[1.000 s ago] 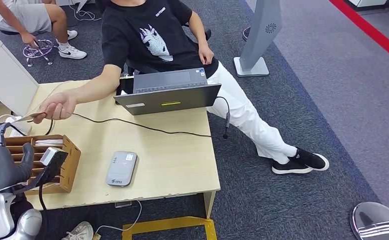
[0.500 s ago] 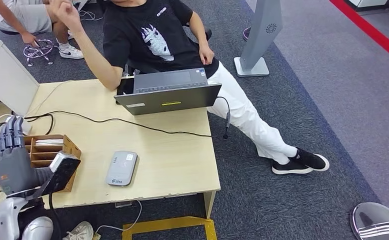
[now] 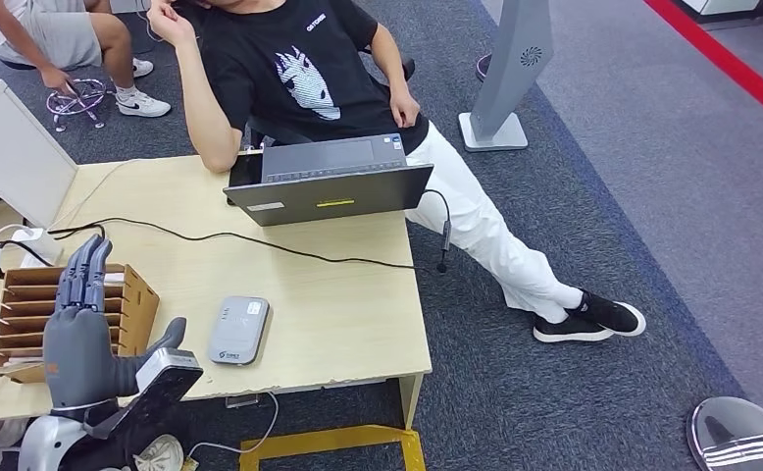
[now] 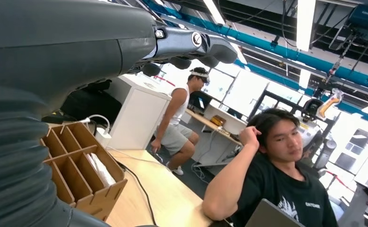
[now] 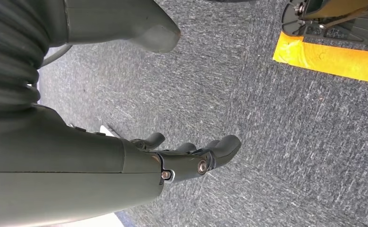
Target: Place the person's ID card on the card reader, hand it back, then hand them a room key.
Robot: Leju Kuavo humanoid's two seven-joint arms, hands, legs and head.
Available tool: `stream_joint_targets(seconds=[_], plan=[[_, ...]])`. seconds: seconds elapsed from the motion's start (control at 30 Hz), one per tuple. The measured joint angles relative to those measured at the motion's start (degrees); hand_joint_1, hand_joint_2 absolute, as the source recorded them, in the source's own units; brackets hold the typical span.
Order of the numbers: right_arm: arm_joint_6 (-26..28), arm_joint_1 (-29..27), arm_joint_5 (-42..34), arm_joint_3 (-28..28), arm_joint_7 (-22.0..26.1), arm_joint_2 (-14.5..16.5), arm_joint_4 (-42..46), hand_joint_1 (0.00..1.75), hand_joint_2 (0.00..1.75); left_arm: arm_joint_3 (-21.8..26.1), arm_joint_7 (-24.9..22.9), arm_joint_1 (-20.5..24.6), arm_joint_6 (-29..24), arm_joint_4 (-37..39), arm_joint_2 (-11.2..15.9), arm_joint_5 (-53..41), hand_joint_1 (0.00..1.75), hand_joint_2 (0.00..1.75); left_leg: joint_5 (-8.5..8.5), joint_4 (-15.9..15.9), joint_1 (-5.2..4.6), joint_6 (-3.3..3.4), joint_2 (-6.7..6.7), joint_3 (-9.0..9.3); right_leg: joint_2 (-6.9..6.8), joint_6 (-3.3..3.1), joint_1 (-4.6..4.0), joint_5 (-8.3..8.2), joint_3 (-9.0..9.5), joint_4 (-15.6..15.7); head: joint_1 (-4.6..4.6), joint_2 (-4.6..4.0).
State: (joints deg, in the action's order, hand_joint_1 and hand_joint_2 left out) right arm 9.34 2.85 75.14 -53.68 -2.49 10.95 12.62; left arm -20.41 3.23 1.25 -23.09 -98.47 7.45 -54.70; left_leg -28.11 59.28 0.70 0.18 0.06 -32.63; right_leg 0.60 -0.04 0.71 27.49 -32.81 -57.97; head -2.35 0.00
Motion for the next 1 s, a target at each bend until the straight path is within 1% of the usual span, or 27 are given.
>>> stream_joint_targets(seconds=[0.13, 0.23, 0.37, 0.57, 0.7, 0.77, 0.83, 0.9, 1.0], plan=[[-0.18, -0.01, -0.84, -0.70, 0.01, 0.00, 0.04, 0.00, 1.75, -1.19, -1.04, -1.93, 3.14, -1.92, 0.97, -0.41, 0.00, 1.75, 0.00, -0.02, 0.00, 0.00, 0.03, 0.01, 0.02, 0.00, 0.00, 0.00, 0.02, -0.01, -0.01, 0.00], [-0.32, -0.09, -1.77, -1.53, 0.05, 0.00, 0.12, 0.00, 1.75, -1.89, -4.27, -5.72, 4.49, -4.29, 2.72, -3.70, 0.00, 1.75, -0.03, -0.03, 0.01, -0.02, 0.07, 0.02, 0.05, -0.01, 0.00, 0.02, 0.01, -0.02, -0.01, 0.00], [-0.43, -0.22, -2.89, -2.89, 0.08, 0.00, 0.33, 0.00, 1.75, -2.10, -11.66, -11.80, 4.32, -7.08, 5.87, -9.36, 0.00, 1.75, -0.05, -0.04, 0.01, -0.02, 0.03, -0.01, 0.03, -0.01, 0.00, 0.09, -0.01, -0.01, 0.00, 0.00], [-0.92, -0.37, -3.82, -4.79, 0.06, 0.01, 0.67, 0.00, 1.75, -2.09, -23.43, -20.26, 4.38, -11.97, 12.70, -15.30, 0.00, 1.75, -0.06, -0.05, 0.04, -0.05, 0.01, -0.01, -0.01, -0.03, -0.01, 0.11, -0.01, -0.01, 0.00, 0.00], [-0.79, -0.43, -3.92, -5.72, -0.05, 0.02, 0.90, 0.00, 1.75, -1.98, -30.16, -24.44, 4.71, -14.80, 15.55, -19.44, 0.00, 1.75, -0.06, -0.05, 0.04, -0.04, 0.01, -0.01, -0.01, -0.02, -0.01, 0.10, 0.02, -0.02, -0.01, 0.00], [-0.61, -0.45, -3.82, -6.10, -0.27, 0.04, 0.96, 0.00, 1.75, -1.54, -33.74, -26.28, 4.58, -15.94, 16.31, -22.11, 0.00, 1.75, -0.06, -0.05, 0.03, -0.04, 0.01, -0.01, -0.02, -0.02, -0.01, 0.10, 0.02, -0.02, -0.01, 0.00], [-0.39, -0.47, -3.63, -6.47, -0.40, 0.09, 0.98, 0.00, 1.75, -0.43, -35.73, -27.74, 4.26, -16.68, 16.56, -24.55, 0.00, 1.75, -0.06, -0.05, 0.03, -0.04, 0.00, 0.00, -0.04, -0.02, -0.01, 0.10, 0.03, -0.01, -0.01, 0.00], [-0.16, -0.48, -3.25, -6.69, -0.40, 0.13, 0.98, 0.00, 1.75, 1.31, -36.36, -28.75, 3.99, -17.05, 16.40, -26.66, 0.00, 1.75, -0.06, -0.05, 0.03, -0.04, -0.02, 0.00, -0.07, -0.02, -0.01, 0.10, 0.05, -0.01, -0.01, 0.00], [0.14, -0.48, -2.26, -6.86, -0.40, 0.22, 0.98, 0.00, 1.75, 5.19, -37.08, -30.07, 3.01, -17.24, 15.17, -31.29, 0.00, 1.75, -0.06, -0.05, 0.03, -0.04, -0.02, 0.01, -0.08, -0.02, -0.01, 0.10, 0.08, -0.02, -0.01, 0.00]])
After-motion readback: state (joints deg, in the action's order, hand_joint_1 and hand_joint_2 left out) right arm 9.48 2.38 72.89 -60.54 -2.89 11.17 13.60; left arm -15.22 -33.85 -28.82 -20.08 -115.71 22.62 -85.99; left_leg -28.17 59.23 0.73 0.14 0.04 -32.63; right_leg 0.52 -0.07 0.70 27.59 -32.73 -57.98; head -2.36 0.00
